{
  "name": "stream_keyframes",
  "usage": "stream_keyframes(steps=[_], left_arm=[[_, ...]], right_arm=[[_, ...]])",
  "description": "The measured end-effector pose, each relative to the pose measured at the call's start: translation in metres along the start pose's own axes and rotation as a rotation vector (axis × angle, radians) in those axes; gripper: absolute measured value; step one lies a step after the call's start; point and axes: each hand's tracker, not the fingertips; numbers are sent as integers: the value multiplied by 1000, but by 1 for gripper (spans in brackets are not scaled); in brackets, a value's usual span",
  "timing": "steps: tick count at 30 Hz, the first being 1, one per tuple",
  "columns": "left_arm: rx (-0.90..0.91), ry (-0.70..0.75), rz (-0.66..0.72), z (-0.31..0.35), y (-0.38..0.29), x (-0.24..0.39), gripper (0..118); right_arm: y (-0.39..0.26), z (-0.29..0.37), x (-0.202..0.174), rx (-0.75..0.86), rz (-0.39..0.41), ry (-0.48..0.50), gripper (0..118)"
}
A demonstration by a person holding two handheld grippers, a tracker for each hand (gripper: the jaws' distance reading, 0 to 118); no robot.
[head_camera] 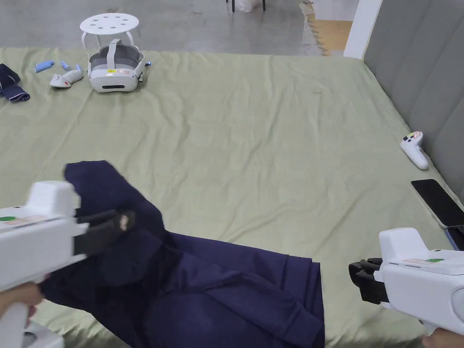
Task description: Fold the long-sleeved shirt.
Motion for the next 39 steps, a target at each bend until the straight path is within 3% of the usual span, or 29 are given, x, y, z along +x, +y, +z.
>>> stream_keyframes(steps=[3,5,10,11,12,13,14,16,18,23,25,26,28,29,32,39], left_arm=[[-116,-6,-73,-51,-3,75,28],[-186,-83,-118,-98,-14,114,28],[-366,-136,-156,-200,-60,178,31],[-399,-173,-136,-210,-67,183,44],[-395,-244,-107,-210,-72,185,77],[-310,-302,-89,-206,-71,192,99],[-325,-350,-87,-203,-68,200,111],[-385,-295,-100,-200,-61,209,111],[-370,-331,-66,-192,-50,203,111],[-178,-495,360,-131,7,139,109],[-87,-460,407,-110,23,110,101],[-59,-426,394,-98,29,99,87],[-27,-332,358,-81,34,87,29],[-25,-273,317,-76,34,81,12],[-67,-137,221,-78,21,77,7],[-369,-304,222,-159,-42,121,4]], right_arm=[[-6,3,6,7,-22,-4,0],[-11,6,11,13,-39,-8,1],[-26,22,29,37,-101,-47,0],[-29,25,34,39,-116,-50,0],[-32,27,39,39,-130,-52,0],[-35,29,42,39,-141,-55,0],[-37,30,45,38,-145,-59,0],[-39,33,45,30,-146,-71,0],[-42,32,47,25,-151,-76,0],[-46,25,47,21,-168,-64,0],[-46,23,45,20,-170,-54,0],[-46,22,43,17,-167,-50,0],[-46,18,41,12,-161,-47,0],[-46,17,40,10,-157,-45,0],[-44,17,33,7,-152,-37,0],[-41,12,28,3,-141,-30,0]])
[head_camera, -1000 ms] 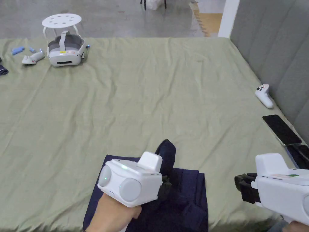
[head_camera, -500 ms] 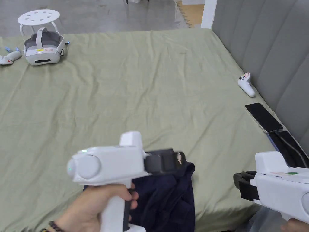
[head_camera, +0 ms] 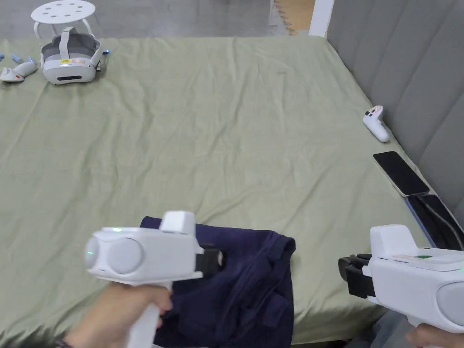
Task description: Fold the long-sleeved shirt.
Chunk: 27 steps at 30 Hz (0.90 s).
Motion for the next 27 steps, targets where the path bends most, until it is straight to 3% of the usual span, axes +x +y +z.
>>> stream_keyframes(steps=[4,7,9,11,14,20,21,24,27], left_arm=[[-50,0,105,-79,-19,22,4],[84,-59,209,-94,-11,24,4],[47,-22,267,-97,-2,22,4],[7,-38,177,-86,6,28,4],[97,-38,109,-40,14,28,4],[275,49,126,63,13,-21,6],[280,45,147,72,10,-38,26],[301,44,173,96,-4,-74,111],[331,61,251,109,-19,-101,110]], right_arm=[[-1,4,-1,4,-14,-8,0],[-3,7,-1,10,-55,-8,0],[-4,3,-1,7,-80,9,0],[-1,-4,-11,1,-98,58,0],[5,-19,-31,4,-119,173,0],[15,-102,-59,-99,-224,428,0],[14,-116,-59,-135,-257,444,0],[5,-152,-55,-251,-302,345,0],[0,-154,-41,-232,-414,438,0]])
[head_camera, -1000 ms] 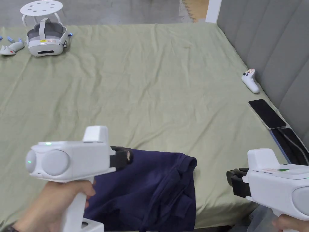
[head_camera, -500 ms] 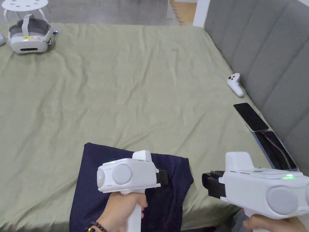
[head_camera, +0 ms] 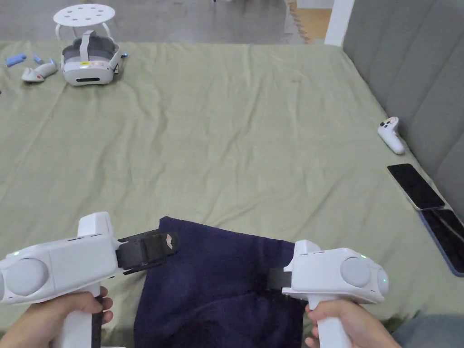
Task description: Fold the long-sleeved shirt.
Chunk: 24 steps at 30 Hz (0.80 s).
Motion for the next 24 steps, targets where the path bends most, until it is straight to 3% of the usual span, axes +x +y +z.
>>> stream_keyframes(steps=[3,9,11,13,15,16,18,19,21,24], left_arm=[[-22,25,122,-13,-1,-50,111],[-148,-221,348,-69,-21,-69,110],[-95,-308,308,-76,-23,-37,110],[-110,-235,276,-96,-27,-12,111],[-103,-166,64,-103,-18,-8,110],[-125,-126,-2,-102,-16,0,102],[-152,53,-111,-94,-15,5,48],[-196,-11,-101,-89,-12,3,45],[-171,-89,-13,-77,-2,0,36],[-142,-75,-45,-62,3,-1,30]], right_arm=[[0,0,5,-9,-19,13,0],[-5,2,-2,5,-3,7,0],[-6,3,-4,12,3,-2,0],[-7,3,-6,15,5,-11,0],[-6,4,-7,15,9,-17,0],[-6,4,-8,15,9,-21,0],[-6,3,-9,15,13,-30,1],[-6,2,-11,22,11,24,1],[-6,-1,-22,13,19,-35,1],[-6,2,-54,55,145,-90,1]])
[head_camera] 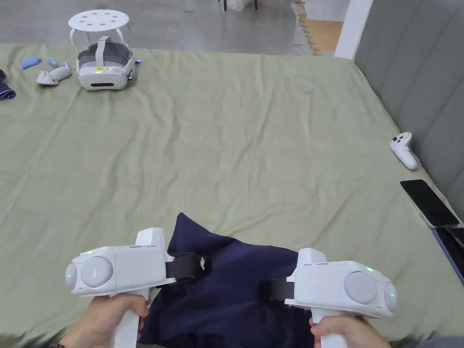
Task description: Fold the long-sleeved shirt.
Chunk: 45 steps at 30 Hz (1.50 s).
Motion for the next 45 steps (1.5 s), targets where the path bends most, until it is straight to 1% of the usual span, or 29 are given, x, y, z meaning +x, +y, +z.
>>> stream_keyframes(steps=[2,4,5,6,8,9,12,13,16,19,21,23,25,26,27,28,29,30,31,32,33,34,35,36,37,38,40,42,45], left_arm=[[27,-11,22,12,9,-13,28],[43,-10,60,28,21,-26,28],[45,6,32,36,25,-31,28],[65,41,9,44,28,-35,27],[89,47,46,64,39,-56,27],[114,44,78,80,48,-72,27],[142,93,60,126,70,-114,27],[156,132,54,145,79,-132,27],[188,237,49,197,103,-192,27],[197,280,58,249,123,-269,27],[220,340,58,281,128,-309,27],[238,374,103,305,123,-328,27],[241,424,105,325,123,-349,27],[234,448,125,332,123,-356,30],[236,457,150,337,123,-361,50],[236,514,134,339,121,-360,75],[258,579,93,341,120,-355,95],[292,628,37,343,118,-350,109],[334,638,7,347,117,-343,110],[381,639,0,351,117,-333,107],[408,632,8,355,119,-324,95],[436,621,16,358,123,-320,80],[457,640,-31,356,124,-302,58],[483,652,-92,352,123,-281,24],[487,656,-157,344,123,-258,7],[499,653,-196,329,123,-215,7],[548,559,-282,309,118,-156,5],[588,488,-342,284,116,-103,4],[666,453,-424,241,105,-20,4]], right_arm=[[4,3,-28,43,95,-41,1],[13,3,-53,90,162,-22,1],[17,3,-66,105,176,-8,1],[22,1,-78,112,168,-3,1],[31,-4,-102,139,194,20,1],[37,-9,-117,165,229,32,1],[45,-28,-165,235,364,44,1],[46,-38,-186,264,418,26,1],[50,-82,-247,316,579,38,1],[55,-139,-301,323,661,91,1],[56,-171,-338,321,698,109,1],[55,-197,-371,338,751,154,1],[55,-217,-395,346,775,182,1],[55,-225,-405,339,788,202,1],[56,-232,-414,329,798,214,1],[56,-236,-420,325,804,214,1],[57,-237,-424,321,808,217,1],[58,-237,-427,318,816,221,1],[60,-233,-427,320,819,224,1],[62,-226,-425,326,817,222,1],[66,-213,-420,338,813,221,1],[70,-200,-414,356,801,217,1],[75,-184,-405,372,785,210,1],[81,-166,-395,392,768,195,1],[86,-145,-383,426,752,180,1],[91,-126,-373,454,743,156,1],[101,-74,-345,531,743,106,1],[109,-22,-314,613,707,69,1],[116,46,-268,734,661,12,1]])
